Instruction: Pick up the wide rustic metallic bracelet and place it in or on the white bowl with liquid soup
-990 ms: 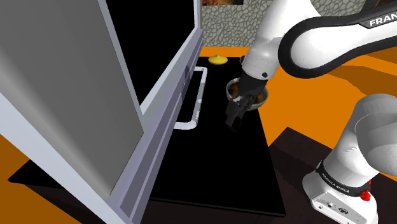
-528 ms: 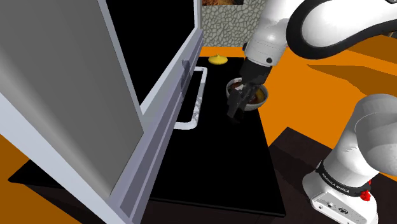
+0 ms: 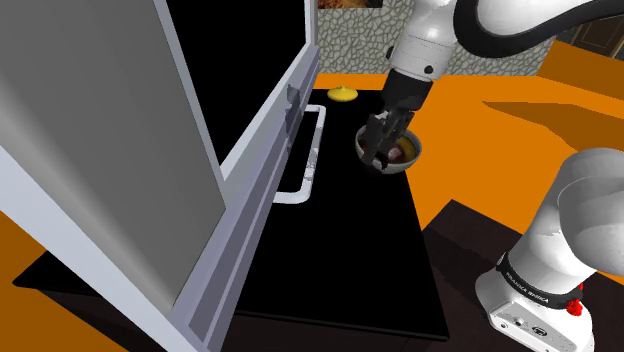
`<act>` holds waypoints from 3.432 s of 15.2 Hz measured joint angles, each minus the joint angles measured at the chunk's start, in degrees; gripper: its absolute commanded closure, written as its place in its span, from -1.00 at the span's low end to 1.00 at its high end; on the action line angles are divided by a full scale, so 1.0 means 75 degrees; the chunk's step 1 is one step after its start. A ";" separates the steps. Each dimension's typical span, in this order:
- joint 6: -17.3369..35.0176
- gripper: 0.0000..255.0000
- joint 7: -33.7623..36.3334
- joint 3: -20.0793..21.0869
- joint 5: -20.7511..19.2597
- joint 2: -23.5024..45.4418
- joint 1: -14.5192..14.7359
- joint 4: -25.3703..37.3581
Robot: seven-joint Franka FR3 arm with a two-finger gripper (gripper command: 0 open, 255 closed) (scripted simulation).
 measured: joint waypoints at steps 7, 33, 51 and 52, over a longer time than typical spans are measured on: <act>-0.0145 1.00 -0.1295 -0.1178 -0.0608 0.0691 -0.0589 0.0539; 0.0699 1.00 -0.4214 -0.3429 -0.0753 0.3557 -0.1099 0.1967; 0.0441 -1.00 -0.4203 -0.3458 -0.0847 0.3411 -0.1165 0.2092; 0.0276 -1.00 -0.4206 -0.3482 -0.0882 0.3375 -0.1192 0.2216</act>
